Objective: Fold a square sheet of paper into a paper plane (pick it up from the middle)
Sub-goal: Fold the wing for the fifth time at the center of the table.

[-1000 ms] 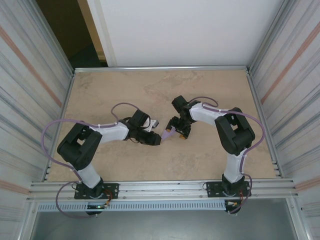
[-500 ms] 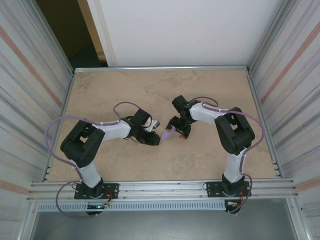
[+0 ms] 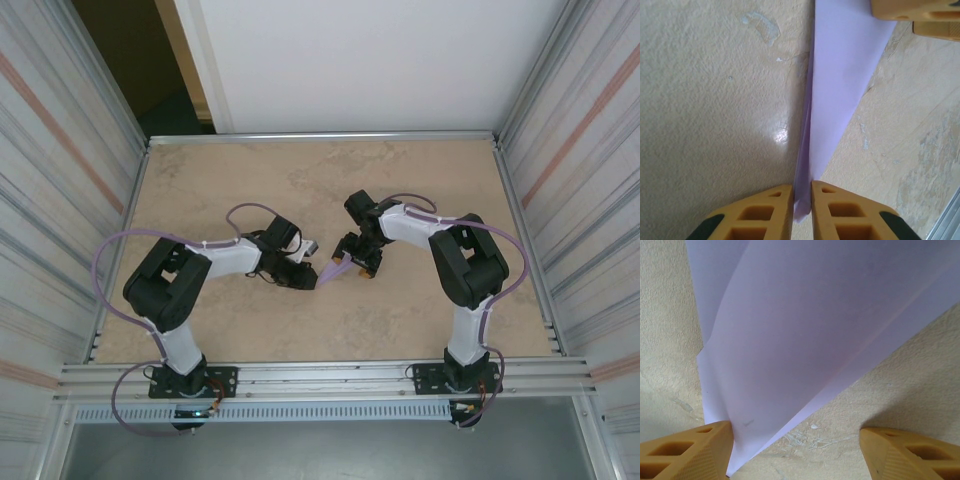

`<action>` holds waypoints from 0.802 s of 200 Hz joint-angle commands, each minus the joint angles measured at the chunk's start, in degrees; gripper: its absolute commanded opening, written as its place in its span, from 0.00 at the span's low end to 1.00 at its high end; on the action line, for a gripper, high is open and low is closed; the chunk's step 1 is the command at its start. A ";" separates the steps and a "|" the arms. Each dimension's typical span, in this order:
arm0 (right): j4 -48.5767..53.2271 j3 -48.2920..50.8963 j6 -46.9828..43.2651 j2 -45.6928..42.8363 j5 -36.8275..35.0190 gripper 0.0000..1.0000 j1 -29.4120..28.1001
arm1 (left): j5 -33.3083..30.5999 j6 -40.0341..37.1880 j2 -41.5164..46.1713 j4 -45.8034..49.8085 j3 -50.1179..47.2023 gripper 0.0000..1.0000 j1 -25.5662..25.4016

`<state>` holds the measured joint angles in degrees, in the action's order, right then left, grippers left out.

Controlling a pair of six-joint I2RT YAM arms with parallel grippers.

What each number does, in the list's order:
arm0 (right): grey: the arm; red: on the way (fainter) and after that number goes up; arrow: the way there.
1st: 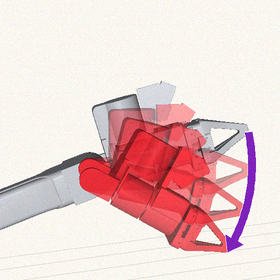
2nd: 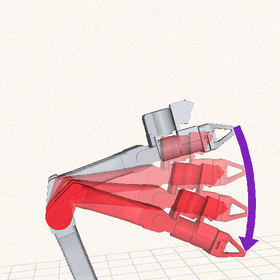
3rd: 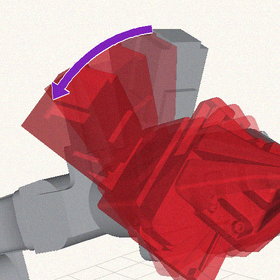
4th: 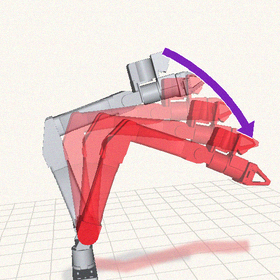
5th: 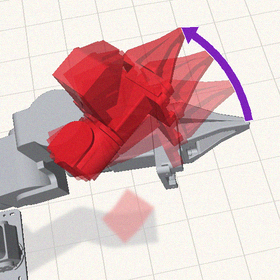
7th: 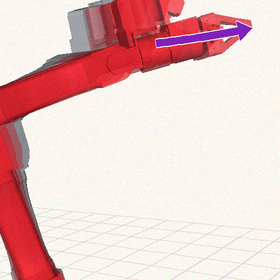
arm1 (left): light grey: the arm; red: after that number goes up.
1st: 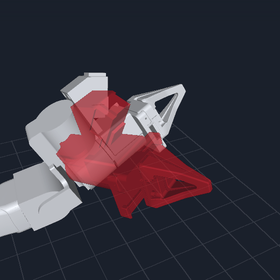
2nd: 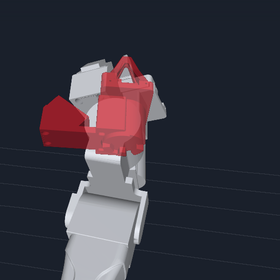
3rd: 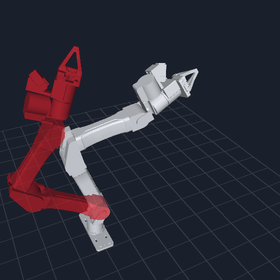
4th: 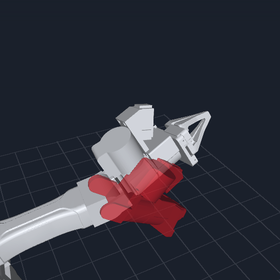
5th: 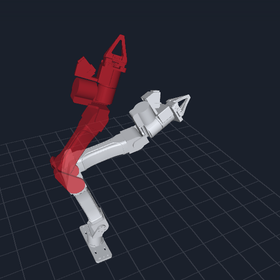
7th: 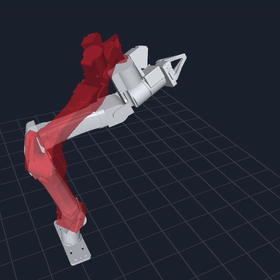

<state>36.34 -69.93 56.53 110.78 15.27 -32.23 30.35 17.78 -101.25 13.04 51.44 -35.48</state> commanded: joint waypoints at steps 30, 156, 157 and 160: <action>-4.26 5.93 -1.25 12.33 -8.15 0.68 0.33 | -0.42 -0.35 -3.36 0.36 0.50 0.17 -0.13; -4.50 6.47 -1.07 13.40 -8.24 0.67 0.24 | 5.06 11.20 4.40 -13.58 0.71 0.20 -0.44; -4.51 6.47 -1.07 13.41 -8.24 0.67 0.28 | 5.15 11.26 4.22 -13.70 0.74 0.20 -0.50; -4.52 6.39 -1.07 13.39 -8.25 0.67 0.24 | 5.36 11.49 3.89 -14.00 0.83 0.20 -0.75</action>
<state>36.71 -70.02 56.53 111.04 15.25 -32.23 32.08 25.41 -96.33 5.06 51.86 -35.27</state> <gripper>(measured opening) 0.668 0.215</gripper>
